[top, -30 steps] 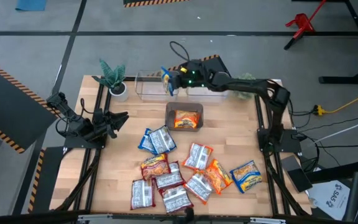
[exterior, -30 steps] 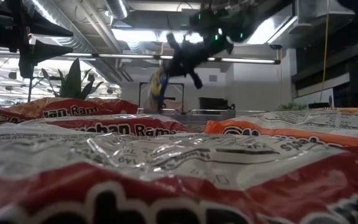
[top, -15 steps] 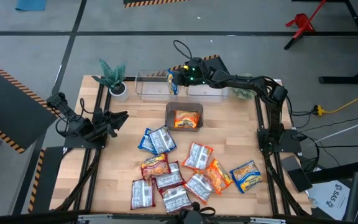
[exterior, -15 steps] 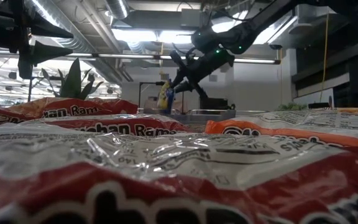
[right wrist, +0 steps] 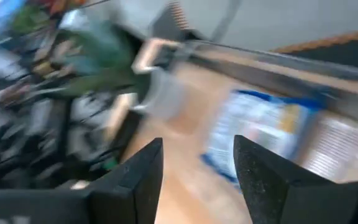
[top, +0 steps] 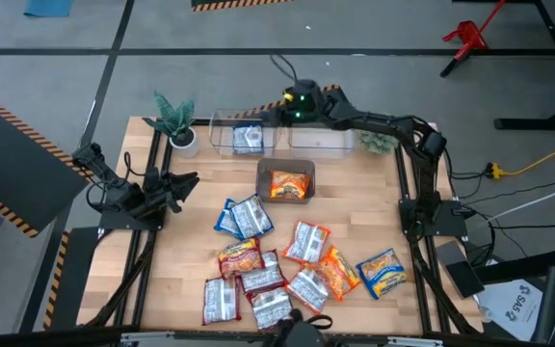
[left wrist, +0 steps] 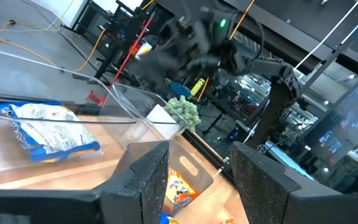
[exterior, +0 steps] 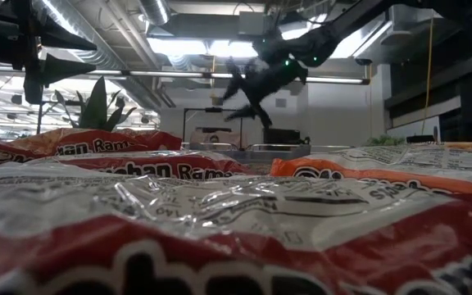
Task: Sort Maruchan noodles
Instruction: Put the blue noodle pack into the left transparent bin
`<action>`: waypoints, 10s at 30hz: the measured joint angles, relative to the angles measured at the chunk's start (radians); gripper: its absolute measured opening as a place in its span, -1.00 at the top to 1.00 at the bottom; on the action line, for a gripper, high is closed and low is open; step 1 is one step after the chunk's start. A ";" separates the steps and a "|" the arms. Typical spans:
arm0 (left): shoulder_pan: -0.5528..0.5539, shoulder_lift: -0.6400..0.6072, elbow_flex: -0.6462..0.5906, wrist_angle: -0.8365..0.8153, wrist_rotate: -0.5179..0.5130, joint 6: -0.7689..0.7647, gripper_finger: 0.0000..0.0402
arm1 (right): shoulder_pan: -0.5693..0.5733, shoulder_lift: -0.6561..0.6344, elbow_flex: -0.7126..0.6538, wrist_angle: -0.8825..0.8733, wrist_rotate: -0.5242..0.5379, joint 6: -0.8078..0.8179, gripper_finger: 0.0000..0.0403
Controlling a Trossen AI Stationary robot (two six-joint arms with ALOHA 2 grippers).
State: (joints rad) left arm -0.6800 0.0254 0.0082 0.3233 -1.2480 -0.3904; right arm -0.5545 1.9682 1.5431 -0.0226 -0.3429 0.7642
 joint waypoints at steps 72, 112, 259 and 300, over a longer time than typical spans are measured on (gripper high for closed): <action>0.000 0.000 0.000 -0.060 0.077 -0.045 0.17 | 1.385 -0.114 -0.448 -1.086 0.124 1.039 -0.63; 0.000 0.000 0.000 -0.085 0.078 -0.044 0.17 | 1.046 -0.297 -0.214 -1.128 0.480 0.646 1.00; 0.213 0.570 0.191 -0.595 0.790 -0.865 0.17 | 0.454 0.332 0.448 -0.501 -0.007 -1.144 -0.76; 0.300 0.570 0.191 -0.592 0.785 -0.909 0.17 | 0.463 0.391 0.461 -0.696 -0.039 -1.269 0.42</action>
State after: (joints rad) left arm -0.3798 0.5957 0.1993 -0.2684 -0.4633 -1.2991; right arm -0.0910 2.3589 2.0037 -0.7184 -0.3821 -0.5049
